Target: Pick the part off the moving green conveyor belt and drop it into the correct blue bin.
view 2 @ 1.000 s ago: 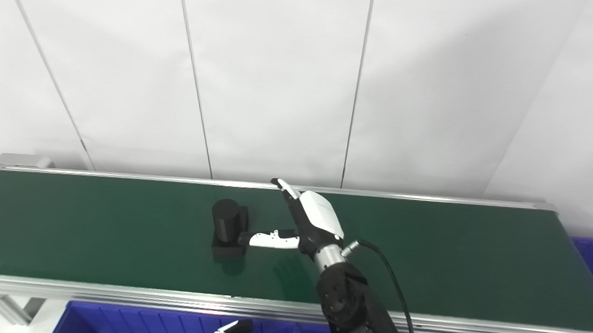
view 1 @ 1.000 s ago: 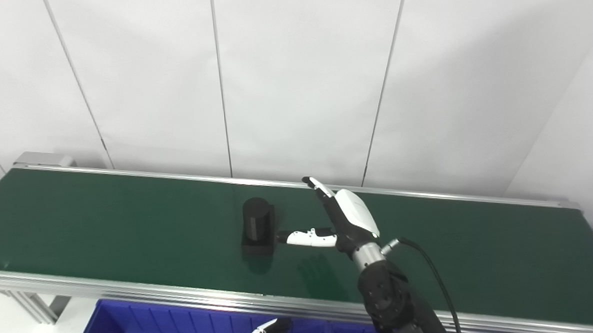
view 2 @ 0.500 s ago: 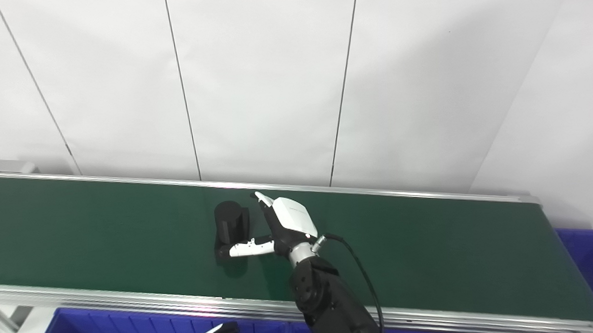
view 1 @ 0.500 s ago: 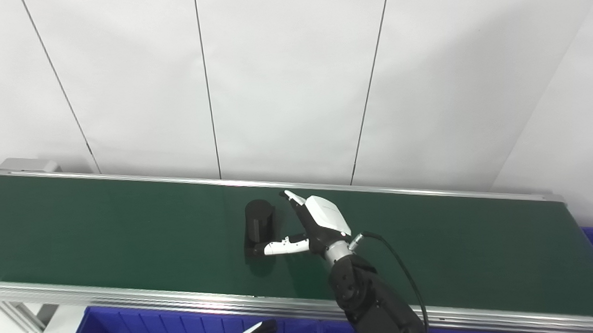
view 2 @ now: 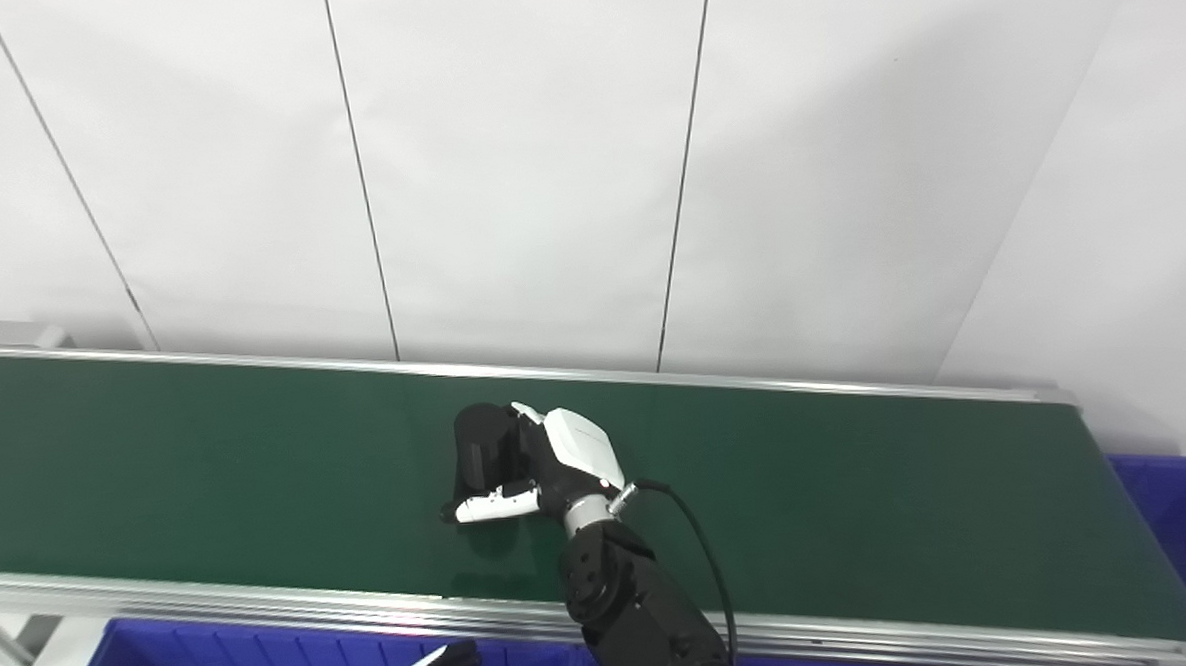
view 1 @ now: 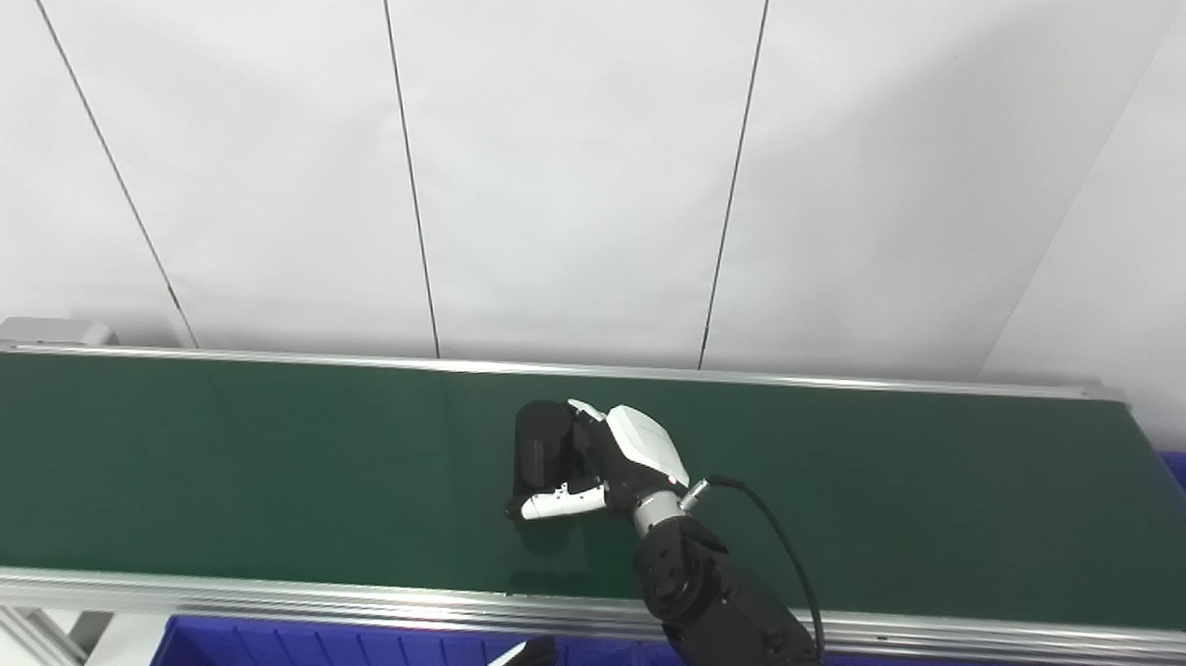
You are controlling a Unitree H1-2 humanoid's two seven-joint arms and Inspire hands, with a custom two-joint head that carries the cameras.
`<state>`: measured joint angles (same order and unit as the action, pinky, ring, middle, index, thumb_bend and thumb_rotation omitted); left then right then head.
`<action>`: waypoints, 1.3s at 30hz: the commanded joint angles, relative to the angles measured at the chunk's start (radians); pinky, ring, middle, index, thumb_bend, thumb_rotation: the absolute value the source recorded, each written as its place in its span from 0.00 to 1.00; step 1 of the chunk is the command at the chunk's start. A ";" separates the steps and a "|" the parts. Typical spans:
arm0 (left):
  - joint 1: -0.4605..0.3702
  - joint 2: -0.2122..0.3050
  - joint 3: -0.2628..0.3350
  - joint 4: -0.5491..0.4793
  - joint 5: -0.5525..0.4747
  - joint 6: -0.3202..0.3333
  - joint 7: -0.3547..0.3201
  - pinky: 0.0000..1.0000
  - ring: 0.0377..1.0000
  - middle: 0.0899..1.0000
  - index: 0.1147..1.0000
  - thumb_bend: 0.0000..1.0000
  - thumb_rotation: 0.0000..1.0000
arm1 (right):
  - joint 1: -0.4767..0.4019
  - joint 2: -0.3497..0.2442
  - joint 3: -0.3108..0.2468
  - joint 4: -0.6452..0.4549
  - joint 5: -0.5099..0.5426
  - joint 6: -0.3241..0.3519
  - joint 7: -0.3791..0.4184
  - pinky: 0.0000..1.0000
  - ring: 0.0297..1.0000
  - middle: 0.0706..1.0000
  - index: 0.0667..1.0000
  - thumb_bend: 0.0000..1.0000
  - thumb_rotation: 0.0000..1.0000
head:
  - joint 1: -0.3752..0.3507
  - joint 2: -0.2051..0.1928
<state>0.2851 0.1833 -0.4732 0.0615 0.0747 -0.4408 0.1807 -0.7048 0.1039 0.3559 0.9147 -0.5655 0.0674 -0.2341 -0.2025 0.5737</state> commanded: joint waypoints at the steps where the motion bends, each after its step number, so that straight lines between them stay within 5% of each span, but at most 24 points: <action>1: 0.005 -0.007 0.000 -0.030 0.013 -0.029 0.006 0.83 0.85 0.84 0.82 0.85 1.00 | -0.039 0.026 -0.022 0.013 0.034 -0.102 -0.070 0.72 0.77 0.81 0.81 0.87 0.27 | 0.001 0.002; 8: 0.006 -0.012 0.005 -0.028 0.008 -0.029 0.004 0.83 0.84 0.83 0.81 0.83 1.00 | -0.056 0.048 -0.060 0.141 0.088 -0.241 -0.208 0.67 0.60 0.65 0.67 0.71 0.01 | -0.002 0.000; 9: 0.007 -0.011 0.006 -0.029 0.007 -0.029 0.000 0.83 0.85 0.83 0.82 0.83 1.00 | -0.060 0.051 -0.062 0.159 0.088 -0.247 -0.231 0.62 0.57 0.55 0.57 0.61 0.00 | -0.003 0.001; 13: 0.004 -0.009 0.010 -0.026 0.005 -0.029 -0.006 0.83 0.84 0.83 0.82 0.83 1.00 | -0.071 0.058 -0.062 0.207 0.089 -0.279 -0.297 0.48 0.50 0.42 0.51 0.52 0.00 | -0.005 0.001; 23: 0.004 -0.012 0.022 -0.023 -0.009 -0.029 -0.029 0.84 0.86 0.84 0.83 0.83 1.00 | -0.073 0.060 -0.039 0.252 0.067 -0.302 -0.431 0.25 0.30 0.44 0.46 0.52 0.00 | -0.016 0.001; 27: 0.002 -0.014 0.020 -0.022 0.002 -0.029 -0.020 0.83 0.85 0.83 0.82 0.82 1.00 | -0.065 0.056 -0.032 0.243 0.064 -0.304 -0.452 0.28 0.33 0.44 0.46 0.52 0.00 | -0.018 0.002; 32: 0.006 -0.021 0.022 -0.026 -0.007 -0.029 -0.025 0.83 0.84 0.83 0.82 0.80 1.00 | -0.015 0.041 -0.026 0.141 0.053 -0.294 -0.460 0.32 0.39 0.40 0.50 0.51 0.00 | -0.018 0.017; 39: 0.018 -0.023 0.026 -0.045 -0.008 -0.029 -0.041 0.85 0.86 0.85 0.84 0.79 1.00 | 0.187 0.028 -0.040 -0.262 0.045 -0.249 -0.411 0.38 0.44 0.41 0.51 0.51 0.00 | -0.001 0.047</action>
<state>0.3022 0.1618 -0.4524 0.0532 0.0646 -0.4408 0.1513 -0.5173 0.1247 0.3196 0.7279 -0.5136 -0.1799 -0.6462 -0.2040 0.6213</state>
